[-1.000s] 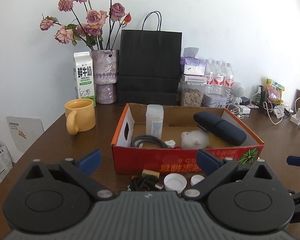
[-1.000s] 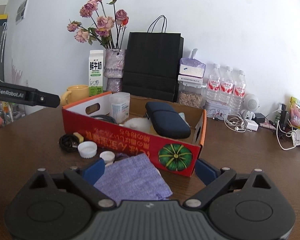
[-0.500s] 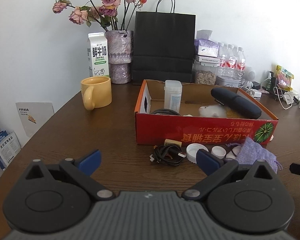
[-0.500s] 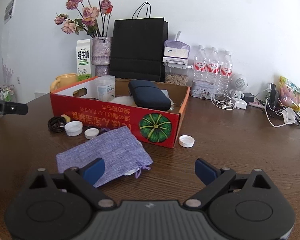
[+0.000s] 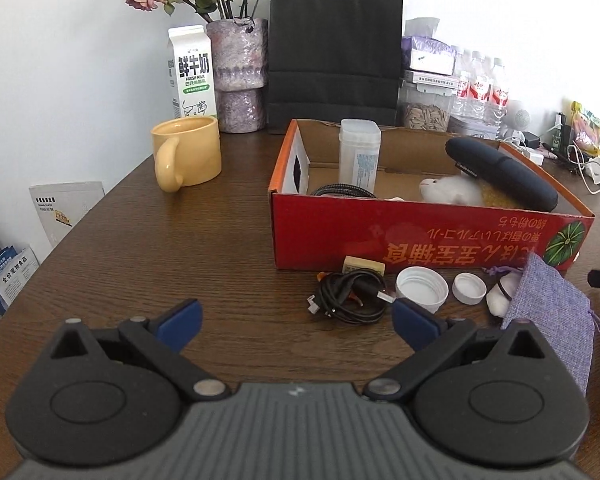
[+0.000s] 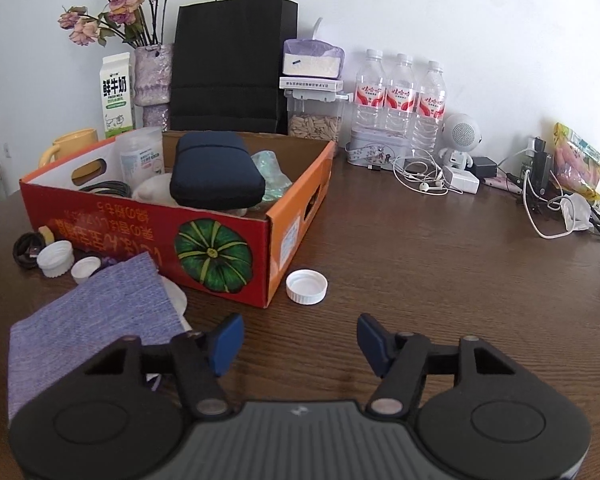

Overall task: Organize objects
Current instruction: 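Lower the right gripper onto a white screw cap and close it, then grasp the short black USB cable with the left gripper while the right holds the cap, then carry the white cap and USB cable over the box with both grippers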

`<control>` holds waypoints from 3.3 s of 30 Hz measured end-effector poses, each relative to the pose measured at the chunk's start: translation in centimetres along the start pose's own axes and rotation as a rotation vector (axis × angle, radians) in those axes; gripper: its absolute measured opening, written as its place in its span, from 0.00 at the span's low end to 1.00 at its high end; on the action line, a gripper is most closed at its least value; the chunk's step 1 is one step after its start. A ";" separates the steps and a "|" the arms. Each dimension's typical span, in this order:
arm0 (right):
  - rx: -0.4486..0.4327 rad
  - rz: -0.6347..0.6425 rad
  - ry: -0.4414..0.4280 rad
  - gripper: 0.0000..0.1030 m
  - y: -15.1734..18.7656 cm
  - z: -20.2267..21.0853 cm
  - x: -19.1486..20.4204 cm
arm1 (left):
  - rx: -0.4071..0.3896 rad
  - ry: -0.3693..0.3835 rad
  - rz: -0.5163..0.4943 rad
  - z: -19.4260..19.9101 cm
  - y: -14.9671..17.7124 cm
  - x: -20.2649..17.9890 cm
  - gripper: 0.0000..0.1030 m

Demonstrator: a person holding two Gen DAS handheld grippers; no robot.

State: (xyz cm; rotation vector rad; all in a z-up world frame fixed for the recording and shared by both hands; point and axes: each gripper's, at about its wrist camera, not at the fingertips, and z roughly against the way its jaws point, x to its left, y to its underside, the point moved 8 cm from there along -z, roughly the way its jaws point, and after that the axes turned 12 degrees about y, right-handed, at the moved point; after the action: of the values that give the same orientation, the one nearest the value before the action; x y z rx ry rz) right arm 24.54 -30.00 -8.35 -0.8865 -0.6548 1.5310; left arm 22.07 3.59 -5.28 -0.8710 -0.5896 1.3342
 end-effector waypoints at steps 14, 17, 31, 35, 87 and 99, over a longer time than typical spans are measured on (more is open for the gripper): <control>0.032 0.032 -0.047 0.39 -1.8 -4.7 -0.9 | 0.051 0.017 -0.043 -2.9 -0.9 -0.7 1.00; 0.028 0.041 -0.069 0.38 -1.9 -5.1 -0.8 | 0.065 0.031 -0.055 -3.6 -1.1 -0.9 1.00; 0.008 0.060 -0.129 0.27 -2.1 -5.3 -0.4 | 0.088 0.093 -0.102 -5.4 -0.8 -1.9 0.90; 0.005 0.061 -0.127 0.27 -2.1 -5.3 -0.4 | 0.093 0.116 -0.099 -5.3 -0.6 -1.9 0.74; -0.122 -0.072 -0.220 0.26 3.2 11.1 9.0 | -0.090 0.118 -0.026 5.1 3.5 -4.5 0.56; -0.164 -0.041 -0.272 0.26 1.8 13.5 12.9 | -0.133 0.143 -0.042 6.9 3.4 -6.5 0.56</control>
State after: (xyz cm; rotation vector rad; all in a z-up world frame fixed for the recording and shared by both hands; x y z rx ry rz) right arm 12.01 -16.55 -4.56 -0.7868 -1.0015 1.5916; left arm 13.54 -1.39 -3.45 -1.0473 -0.5863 1.1941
